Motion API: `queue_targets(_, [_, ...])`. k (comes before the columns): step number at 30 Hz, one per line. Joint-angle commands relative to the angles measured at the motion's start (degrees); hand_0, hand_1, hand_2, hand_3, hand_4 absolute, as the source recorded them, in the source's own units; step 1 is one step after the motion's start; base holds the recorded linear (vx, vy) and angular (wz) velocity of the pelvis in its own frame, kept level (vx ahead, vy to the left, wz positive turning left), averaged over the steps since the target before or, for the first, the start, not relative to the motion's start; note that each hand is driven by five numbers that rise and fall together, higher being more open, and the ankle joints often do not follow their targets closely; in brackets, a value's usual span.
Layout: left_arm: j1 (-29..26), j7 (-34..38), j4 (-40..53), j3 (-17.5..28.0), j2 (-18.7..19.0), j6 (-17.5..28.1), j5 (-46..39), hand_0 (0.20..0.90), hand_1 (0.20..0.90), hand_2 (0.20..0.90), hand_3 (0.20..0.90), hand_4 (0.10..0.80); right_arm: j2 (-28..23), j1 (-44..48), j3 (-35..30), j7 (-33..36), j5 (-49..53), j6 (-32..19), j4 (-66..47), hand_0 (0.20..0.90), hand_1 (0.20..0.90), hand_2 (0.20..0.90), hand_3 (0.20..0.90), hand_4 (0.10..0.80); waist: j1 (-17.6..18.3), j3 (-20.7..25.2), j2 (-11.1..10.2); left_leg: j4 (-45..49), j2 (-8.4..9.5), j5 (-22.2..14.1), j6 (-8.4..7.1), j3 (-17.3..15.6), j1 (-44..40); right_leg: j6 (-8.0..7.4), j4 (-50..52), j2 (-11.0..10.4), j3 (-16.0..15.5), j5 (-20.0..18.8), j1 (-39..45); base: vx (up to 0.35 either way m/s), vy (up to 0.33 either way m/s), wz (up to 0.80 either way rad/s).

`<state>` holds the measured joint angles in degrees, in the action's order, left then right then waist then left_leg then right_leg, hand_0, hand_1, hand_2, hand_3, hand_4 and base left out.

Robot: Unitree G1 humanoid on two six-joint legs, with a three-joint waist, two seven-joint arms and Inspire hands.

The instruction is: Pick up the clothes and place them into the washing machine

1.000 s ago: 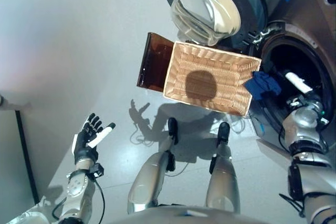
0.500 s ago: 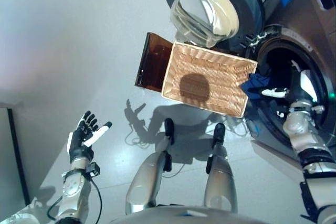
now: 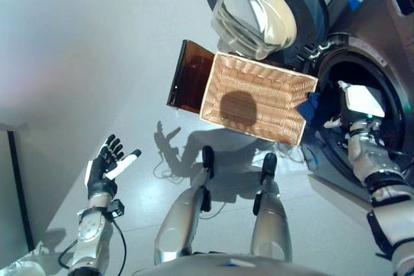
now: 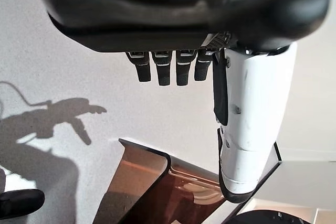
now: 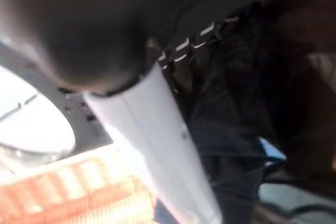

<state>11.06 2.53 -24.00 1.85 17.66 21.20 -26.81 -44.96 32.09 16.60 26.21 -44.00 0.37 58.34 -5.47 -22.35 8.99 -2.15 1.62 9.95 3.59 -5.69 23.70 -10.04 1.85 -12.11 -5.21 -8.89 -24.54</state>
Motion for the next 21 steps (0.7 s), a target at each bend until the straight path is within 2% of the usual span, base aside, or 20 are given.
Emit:
queue_targets(1, [2.58, 1.37, 4.46, 2.49, 2.56, 4.63, 0.46, 0.9, 0.9, 0.9, 0.9, 0.8, -6.13, 3.15, 4.19, 3.22, -3.61, 3.21, -0.03, 0.9, 0.9, 0.9, 0.9, 0.8, -1.3, 4.69, 0.23, 2.67, -0.51, -1.95, -5.89, 2.52, 4.57, 4.58, 3.62, 2.93, -1.25, 1.7, -5.78, -0.015, 0.001, 0.04])
queue_targets(21, [3.39, 1.87, 9.61, 2.89, 4.69, 4.22, 1.15, 0.9, 0.9, 0.9, 0.9, 0.8, -5.51, 15.0, 11.73, 1.73, -8.75, 9.76, 6.5, 0.9, 0.9, 0.9, 0.9, 0.8, -2.38, -0.31, 0.85, 1.02, -0.26, 0.77, -6.3, 3.37, 8.08, 4.51, 3.9, 2.7, -1.7, -0.04, -10.29, -0.033, 0.004, 0.02])
